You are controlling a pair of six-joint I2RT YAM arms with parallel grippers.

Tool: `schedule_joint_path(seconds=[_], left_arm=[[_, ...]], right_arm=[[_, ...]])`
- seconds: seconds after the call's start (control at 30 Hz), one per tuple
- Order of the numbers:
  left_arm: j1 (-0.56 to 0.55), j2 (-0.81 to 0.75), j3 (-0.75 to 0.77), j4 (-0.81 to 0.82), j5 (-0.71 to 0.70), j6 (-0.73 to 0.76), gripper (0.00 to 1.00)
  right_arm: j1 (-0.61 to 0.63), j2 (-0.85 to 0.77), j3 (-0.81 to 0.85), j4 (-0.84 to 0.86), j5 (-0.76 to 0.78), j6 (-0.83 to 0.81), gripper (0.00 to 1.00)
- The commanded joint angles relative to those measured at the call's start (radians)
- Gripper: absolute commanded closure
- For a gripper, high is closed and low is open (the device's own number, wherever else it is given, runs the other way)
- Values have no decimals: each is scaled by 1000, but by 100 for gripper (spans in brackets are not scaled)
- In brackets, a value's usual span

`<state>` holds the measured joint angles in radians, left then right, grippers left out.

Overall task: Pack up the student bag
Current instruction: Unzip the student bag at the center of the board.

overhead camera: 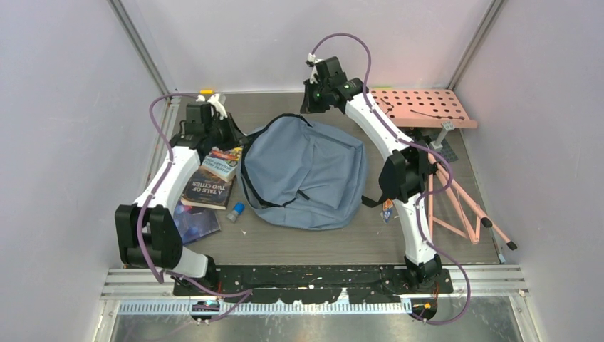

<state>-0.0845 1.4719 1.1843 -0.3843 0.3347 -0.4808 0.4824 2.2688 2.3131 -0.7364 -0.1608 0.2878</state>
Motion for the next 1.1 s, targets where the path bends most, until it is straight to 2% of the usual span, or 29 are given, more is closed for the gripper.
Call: schedule_joint_path(seconds=[0.0, 0.17, 0.23, 0.37, 0.47, 0.67, 0.77, 0.9, 1.07], left_arm=[[43, -73, -14, -48, 94, 139, 88], [44, -47, 56, -108, 169, 214, 47], [44, -40, 106, -105, 176, 237, 34], [44, -2, 196, -48, 236, 241, 20], [40, 68, 268, 17, 299, 228, 14], [1, 268, 461, 42, 322, 296, 14], [-24, 378, 562, 16, 312, 368, 14], [-41, 507, 700, -41, 362, 389, 13], [-93, 602, 766, -58, 368, 427, 10]], right_arm=[[-45, 9, 60, 58, 74, -8, 99], [-40, 7, 50, 75, 19, -18, 99], [-39, 3, 47, 78, 3, -25, 99], [-39, -11, 35, 80, -14, -48, 100], [-39, -19, 26, 78, -22, -63, 99], [-39, -26, 21, 80, -43, -72, 100], [-38, -28, 20, 78, -47, -70, 99], [-33, -32, 19, 70, -43, -73, 99], [-33, -34, 20, 50, -36, -79, 99]])
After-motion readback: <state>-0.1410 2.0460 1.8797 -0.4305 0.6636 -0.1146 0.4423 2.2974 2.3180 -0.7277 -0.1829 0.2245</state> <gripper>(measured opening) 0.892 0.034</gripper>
